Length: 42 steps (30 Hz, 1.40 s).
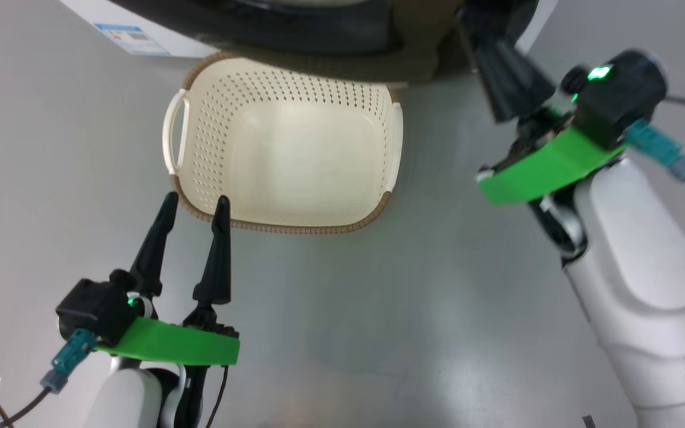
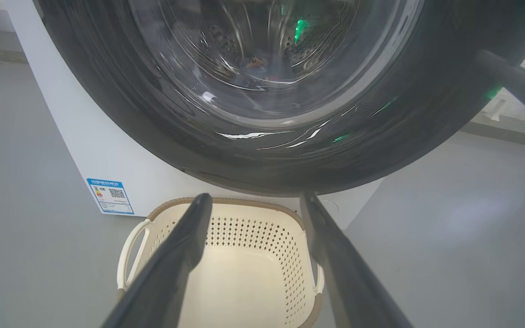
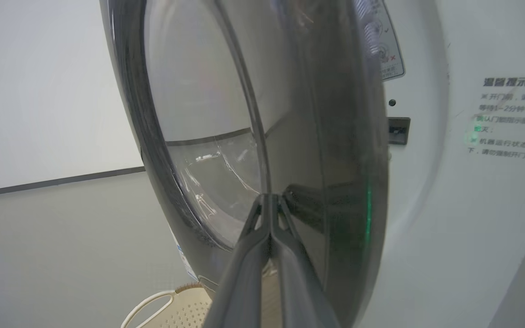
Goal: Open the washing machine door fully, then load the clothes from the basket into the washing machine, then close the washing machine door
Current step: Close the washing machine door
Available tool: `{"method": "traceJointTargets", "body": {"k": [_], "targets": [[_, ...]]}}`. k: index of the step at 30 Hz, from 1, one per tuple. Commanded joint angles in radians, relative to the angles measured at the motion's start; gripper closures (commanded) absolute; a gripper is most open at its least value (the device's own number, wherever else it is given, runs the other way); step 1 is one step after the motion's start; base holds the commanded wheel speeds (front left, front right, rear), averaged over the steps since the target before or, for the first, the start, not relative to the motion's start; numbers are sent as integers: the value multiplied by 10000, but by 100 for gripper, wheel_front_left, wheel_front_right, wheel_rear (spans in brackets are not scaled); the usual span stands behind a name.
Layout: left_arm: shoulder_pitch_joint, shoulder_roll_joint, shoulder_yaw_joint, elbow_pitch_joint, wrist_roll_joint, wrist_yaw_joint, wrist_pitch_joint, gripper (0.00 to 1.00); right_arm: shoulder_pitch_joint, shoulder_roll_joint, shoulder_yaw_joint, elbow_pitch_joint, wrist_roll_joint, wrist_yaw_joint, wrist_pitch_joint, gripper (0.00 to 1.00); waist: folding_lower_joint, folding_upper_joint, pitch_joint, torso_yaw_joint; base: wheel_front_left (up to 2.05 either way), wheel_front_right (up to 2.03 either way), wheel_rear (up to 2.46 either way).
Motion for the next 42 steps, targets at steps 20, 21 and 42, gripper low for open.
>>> {"method": "traceJointTargets", "body": {"k": [20, 21, 42], "targets": [[-707, 175, -164, -292, -485, -25, -63, 0, -3232, -245, -468, 1030, 286, 12, -45, 100, 0, 0, 1244, 219, 0, 0, 0], [-730, 175, -181, -298, -508, -25, -63, 0, -3361, -250, -461, 1083, 310, 12, -45, 100, 0, 0, 1265, 242, 0, 0, 0], [-641, 175, 18, -216, -552, -25, -63, 0, -2369, -487, 33, 894, 1419, 12, -45, 100, 0, 0, 512, -129, 0, 0, 0]]}}
